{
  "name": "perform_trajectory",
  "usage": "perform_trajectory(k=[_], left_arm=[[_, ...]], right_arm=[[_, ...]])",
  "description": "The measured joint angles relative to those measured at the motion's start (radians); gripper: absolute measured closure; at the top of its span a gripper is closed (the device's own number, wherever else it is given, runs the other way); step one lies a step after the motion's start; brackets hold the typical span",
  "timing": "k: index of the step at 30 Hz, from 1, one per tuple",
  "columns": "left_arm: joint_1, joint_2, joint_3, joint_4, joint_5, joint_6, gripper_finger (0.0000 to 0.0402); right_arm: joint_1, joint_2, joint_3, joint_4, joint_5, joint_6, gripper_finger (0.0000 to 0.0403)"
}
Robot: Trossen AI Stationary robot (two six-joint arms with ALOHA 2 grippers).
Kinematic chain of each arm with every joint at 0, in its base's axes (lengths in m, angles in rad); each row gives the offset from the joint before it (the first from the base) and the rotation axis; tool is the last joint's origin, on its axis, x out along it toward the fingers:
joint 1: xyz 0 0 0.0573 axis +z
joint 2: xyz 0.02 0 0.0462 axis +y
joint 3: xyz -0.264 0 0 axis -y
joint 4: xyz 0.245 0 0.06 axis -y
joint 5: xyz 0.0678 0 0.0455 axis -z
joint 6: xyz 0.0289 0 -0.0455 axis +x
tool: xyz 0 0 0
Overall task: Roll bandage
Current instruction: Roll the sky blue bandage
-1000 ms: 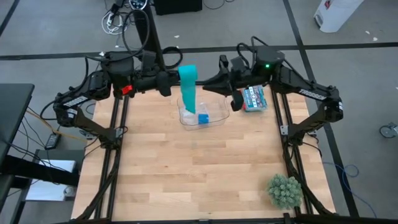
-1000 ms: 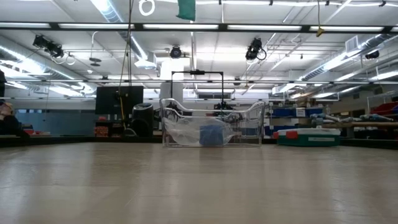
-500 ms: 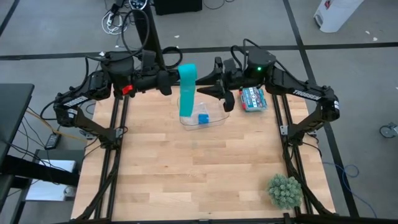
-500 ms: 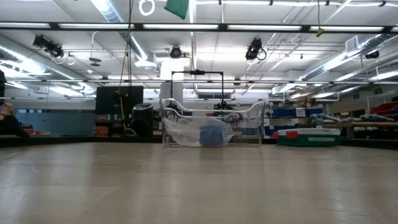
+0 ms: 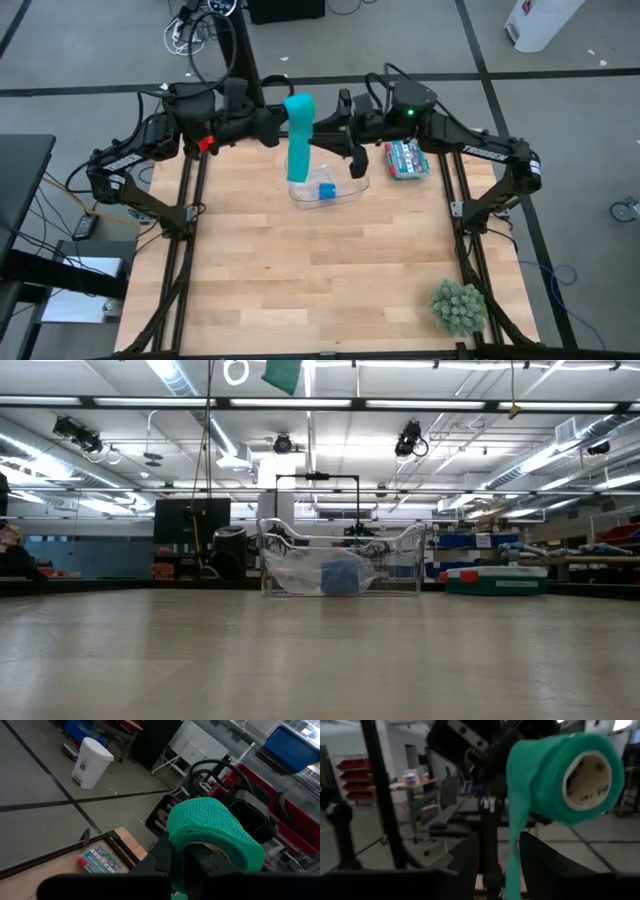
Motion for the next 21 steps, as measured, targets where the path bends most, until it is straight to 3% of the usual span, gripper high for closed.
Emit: perform_trajectory(k=[5,11,21], left_arm=[[-0.009,0.0,0.0,0.034,-0.039,0.03,0.0374],[-0.02,0.0,0.001,0.059,-0.054,0.076,0.0381],[-0.016,-0.037,0.001,-0.005,-0.004,0.08,0.0381]], right_arm=[[0.0,0.006,0.0,0.048,0.031,0.002,0.0288],[-0.015,0.007,0.0,0.075,-0.017,0.011,0.0391],[-0.016,-0.1,0.0,0.028,-0.221,0.124,0.0403]])
